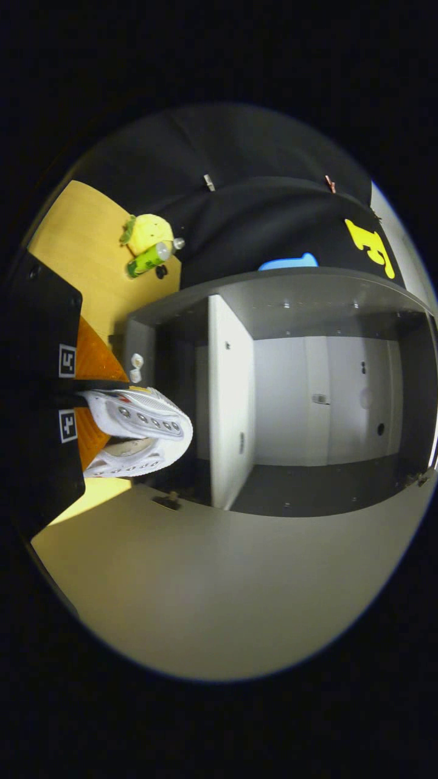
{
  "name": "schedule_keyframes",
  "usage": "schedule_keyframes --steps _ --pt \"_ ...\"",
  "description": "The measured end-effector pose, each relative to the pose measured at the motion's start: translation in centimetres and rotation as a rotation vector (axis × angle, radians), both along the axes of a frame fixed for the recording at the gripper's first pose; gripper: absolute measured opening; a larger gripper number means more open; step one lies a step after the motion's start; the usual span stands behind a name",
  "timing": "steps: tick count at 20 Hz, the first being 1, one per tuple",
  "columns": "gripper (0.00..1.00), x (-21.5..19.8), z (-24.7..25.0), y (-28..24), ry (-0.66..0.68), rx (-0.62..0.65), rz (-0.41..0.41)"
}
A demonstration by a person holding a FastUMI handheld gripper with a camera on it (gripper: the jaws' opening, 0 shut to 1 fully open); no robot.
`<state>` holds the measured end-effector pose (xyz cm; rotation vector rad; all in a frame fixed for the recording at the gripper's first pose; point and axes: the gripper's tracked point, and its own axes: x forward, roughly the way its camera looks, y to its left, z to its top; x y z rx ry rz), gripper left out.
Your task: Open the shoe cabinet door, grab the shoes and put them into the shoe cabinet, then close the shoe cabinet door.
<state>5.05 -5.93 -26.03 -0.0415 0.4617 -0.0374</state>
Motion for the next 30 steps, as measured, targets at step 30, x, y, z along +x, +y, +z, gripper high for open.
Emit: schedule_keyframes --steps 30 --pt "0.04 31.6 -1.0 -2.5 0.069 -0.067 0.109"
